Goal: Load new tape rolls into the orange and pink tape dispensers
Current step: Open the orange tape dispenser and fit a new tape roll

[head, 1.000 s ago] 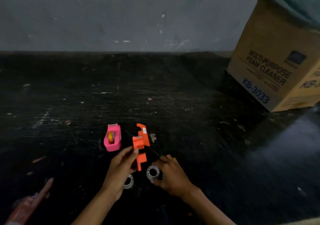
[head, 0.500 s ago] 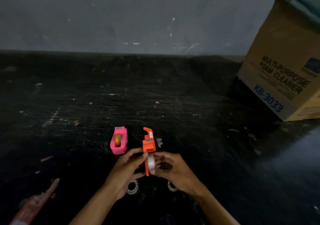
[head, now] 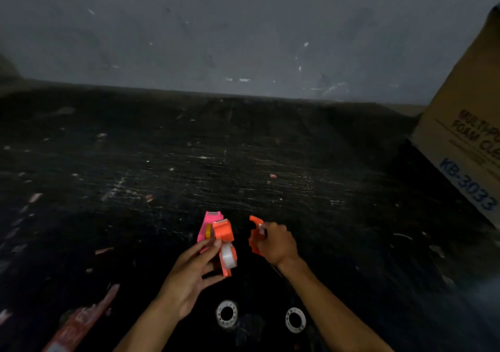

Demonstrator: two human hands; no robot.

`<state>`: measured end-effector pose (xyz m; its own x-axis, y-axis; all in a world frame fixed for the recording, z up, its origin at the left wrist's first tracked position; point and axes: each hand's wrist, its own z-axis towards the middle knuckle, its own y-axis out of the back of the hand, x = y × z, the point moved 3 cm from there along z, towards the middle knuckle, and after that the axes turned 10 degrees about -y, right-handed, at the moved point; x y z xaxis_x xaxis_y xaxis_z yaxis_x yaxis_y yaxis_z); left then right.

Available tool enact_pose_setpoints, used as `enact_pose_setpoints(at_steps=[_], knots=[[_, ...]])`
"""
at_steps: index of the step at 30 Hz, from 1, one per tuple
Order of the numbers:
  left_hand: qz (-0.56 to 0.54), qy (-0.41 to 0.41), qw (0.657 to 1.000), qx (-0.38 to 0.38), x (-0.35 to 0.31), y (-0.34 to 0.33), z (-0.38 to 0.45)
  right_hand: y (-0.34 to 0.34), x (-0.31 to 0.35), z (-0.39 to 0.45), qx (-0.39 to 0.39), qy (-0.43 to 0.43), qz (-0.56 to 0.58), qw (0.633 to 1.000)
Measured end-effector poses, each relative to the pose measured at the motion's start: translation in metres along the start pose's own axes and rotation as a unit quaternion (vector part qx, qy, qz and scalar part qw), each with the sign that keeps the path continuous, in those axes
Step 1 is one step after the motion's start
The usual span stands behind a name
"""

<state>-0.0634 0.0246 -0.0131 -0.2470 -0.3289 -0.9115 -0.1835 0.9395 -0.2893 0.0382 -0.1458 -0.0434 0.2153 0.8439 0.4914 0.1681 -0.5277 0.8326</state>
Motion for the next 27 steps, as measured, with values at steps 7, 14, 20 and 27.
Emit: enact_pose_setpoints(at_steps=[7,14,20,27], knots=[[0.009,0.000,1.000,-0.003,-0.003,0.001,0.004,-0.001,-0.002,-0.012,0.020,-0.024,0.073,0.997],[0.018,0.011,0.999,0.024,-0.001,-0.010,0.003,0.031,-0.007,-0.062,0.205,0.012,0.420,0.884],[0.020,0.023,0.998,0.060,0.001,-0.018,-0.005,0.041,-0.013,-0.087,0.223,0.029,0.438,0.871],[0.064,-0.020,0.994,0.084,-0.012,-0.021,-0.015,0.046,-0.010,-0.101,0.210,0.069,0.435,0.873]])
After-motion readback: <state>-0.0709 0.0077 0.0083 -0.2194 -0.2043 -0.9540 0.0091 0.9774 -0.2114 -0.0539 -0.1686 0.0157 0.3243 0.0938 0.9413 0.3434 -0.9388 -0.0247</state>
